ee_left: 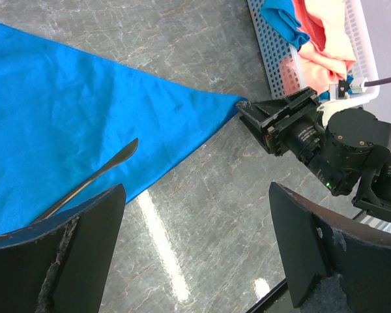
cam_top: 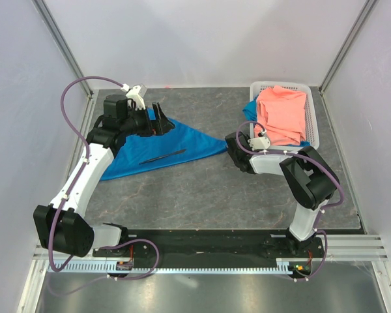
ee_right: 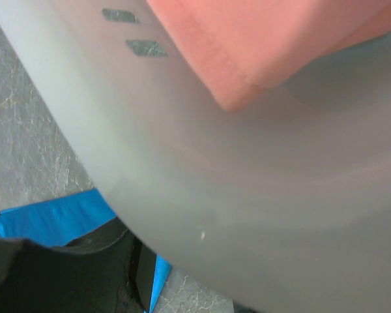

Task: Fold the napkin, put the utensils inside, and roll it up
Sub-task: Fold the napkin

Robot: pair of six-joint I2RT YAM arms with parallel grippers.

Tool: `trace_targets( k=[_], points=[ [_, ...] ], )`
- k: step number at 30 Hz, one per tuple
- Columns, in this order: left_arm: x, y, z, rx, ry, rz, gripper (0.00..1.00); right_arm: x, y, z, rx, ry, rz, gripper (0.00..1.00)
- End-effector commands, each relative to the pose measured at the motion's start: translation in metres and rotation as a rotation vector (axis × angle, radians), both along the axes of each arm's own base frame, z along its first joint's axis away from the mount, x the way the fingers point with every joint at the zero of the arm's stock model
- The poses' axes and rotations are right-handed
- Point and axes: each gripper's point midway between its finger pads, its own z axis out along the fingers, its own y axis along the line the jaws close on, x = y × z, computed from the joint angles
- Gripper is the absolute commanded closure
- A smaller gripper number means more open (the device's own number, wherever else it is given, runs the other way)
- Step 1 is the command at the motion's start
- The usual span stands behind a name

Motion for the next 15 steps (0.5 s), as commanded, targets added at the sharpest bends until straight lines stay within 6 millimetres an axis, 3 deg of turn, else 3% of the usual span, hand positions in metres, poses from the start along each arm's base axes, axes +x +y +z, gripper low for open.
trace_targets(
  k=[1,15],
  points=[
    [0.000,-0.002,0.013,-0.034,-0.034,-0.003,0.02,-0.005,-0.008,-0.013,-0.021,0.033,-0.046,0.51],
    [0.000,-0.003,0.013,-0.034,-0.034,-0.005,0.02,0.009,0.010,-0.008,0.056,-0.035,-0.001,0.48]
  ],
)
